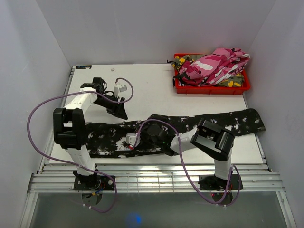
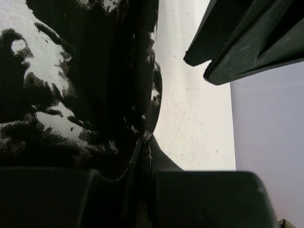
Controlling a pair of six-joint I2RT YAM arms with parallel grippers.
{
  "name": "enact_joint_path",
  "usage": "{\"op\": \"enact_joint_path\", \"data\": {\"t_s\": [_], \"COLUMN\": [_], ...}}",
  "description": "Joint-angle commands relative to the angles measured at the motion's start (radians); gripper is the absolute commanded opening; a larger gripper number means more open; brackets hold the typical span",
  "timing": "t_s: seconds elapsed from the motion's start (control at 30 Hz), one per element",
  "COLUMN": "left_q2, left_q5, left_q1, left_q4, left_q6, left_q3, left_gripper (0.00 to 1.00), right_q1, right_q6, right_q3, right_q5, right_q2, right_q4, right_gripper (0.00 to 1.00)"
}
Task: Fold and stack the trousers
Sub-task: Fold the trousers
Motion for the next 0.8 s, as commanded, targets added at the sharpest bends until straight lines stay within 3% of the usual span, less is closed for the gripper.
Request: {"op": "enact_joint_path", "data": {"t_s": [0.0, 0.33, 0.43, 0.63, 0.77], "left_q2": [-0.004, 0.019, 0.028, 0.047, 0.051], "left_q5": [-0.018, -0.077, -0.06, -0.018, -0.012], "left_q1": [-0.013, -0.02, -0.024, -0.027, -0.03], "left_q4": [0.056, 0.144, 0.135, 0.115, 0.109], "left_q6": [-0.063, -0.126, -0.124, -0.123, -0.13], "left_q3": [-0.029, -0.093, -0.092, -0.105, -0.124], "left_gripper": [0.66, 0.63, 0.54, 0.47, 0.49], "right_q1": [0.011, 0.015, 0.015, 0.015, 0.015], "right_q6": [-0.01, -0.019, -0.021, -0.019, -0.021], "right_q3": [-0.02, -0.026, -0.025, -0.025, -0.028], "right_q5": [0.004, -0.003, 0.002, 0.014, 0.019], "right_q2": [-0.013, -0.005, -0.002, 0.003, 0.007], "right_q4": [0.079, 0.092, 0.093, 0.096, 0.108], "right_gripper": [0.08, 0.08, 0.08, 0.08, 0.08]}}
